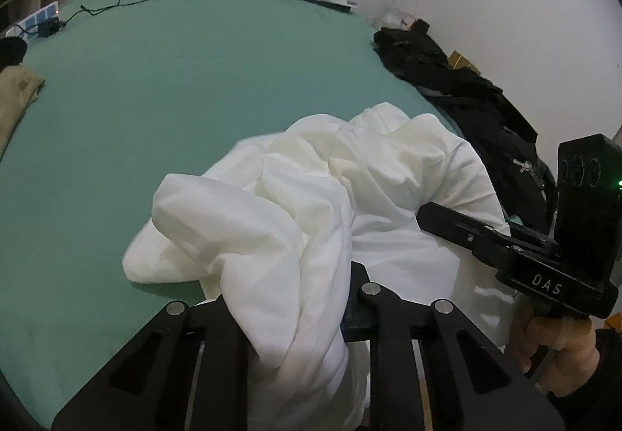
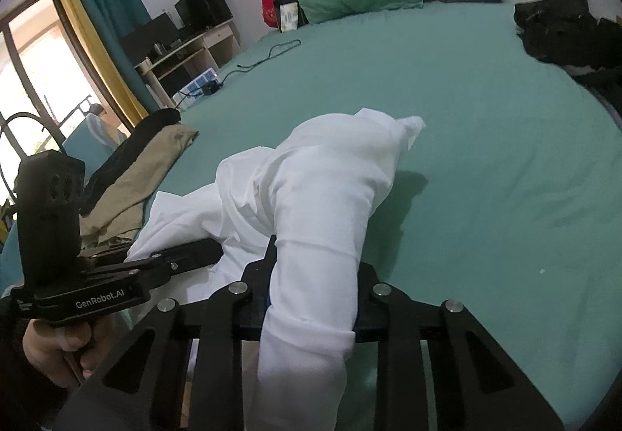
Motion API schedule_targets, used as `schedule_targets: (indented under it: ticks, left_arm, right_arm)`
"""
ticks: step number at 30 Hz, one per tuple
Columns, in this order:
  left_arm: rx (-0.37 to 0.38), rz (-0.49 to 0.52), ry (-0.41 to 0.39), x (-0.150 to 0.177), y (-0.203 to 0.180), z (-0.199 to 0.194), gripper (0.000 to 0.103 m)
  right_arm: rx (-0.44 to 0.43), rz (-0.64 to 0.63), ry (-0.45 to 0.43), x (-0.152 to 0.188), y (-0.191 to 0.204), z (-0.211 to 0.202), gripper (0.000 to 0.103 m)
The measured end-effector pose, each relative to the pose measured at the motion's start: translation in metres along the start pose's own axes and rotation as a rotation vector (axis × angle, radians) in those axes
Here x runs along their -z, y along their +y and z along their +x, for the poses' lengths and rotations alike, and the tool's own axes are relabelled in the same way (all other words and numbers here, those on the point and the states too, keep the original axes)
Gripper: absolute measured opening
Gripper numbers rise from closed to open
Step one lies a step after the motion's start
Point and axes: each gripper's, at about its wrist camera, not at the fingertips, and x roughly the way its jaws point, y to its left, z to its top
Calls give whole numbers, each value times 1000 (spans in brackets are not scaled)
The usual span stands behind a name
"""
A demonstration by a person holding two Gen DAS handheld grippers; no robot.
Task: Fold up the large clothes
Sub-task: 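Carry the lifted jacket with the right gripper toward the beige garment pile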
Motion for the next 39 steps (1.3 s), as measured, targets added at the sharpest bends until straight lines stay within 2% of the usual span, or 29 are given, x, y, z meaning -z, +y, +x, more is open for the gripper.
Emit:
schedule_targets:
  ticks: [16,26,32,39]
  left_arm:
    - [72,-41,-90,-19,-3,-43,20]
    - [90,-47,-174,-34,6,-78,20]
    - [72,-38,-238,-45,28,-107,20]
    - [30,-65,-286,-55,76,-136,20]
  right_arm:
    - [-26,-36,-113,-24,26,-35,21]
    - [-30,-93,-188,-56,62,-49,21]
    - [-54,-103,-228,-74,88,-41,21]
    - [-105,-156,-236,-91,126,-14,21]
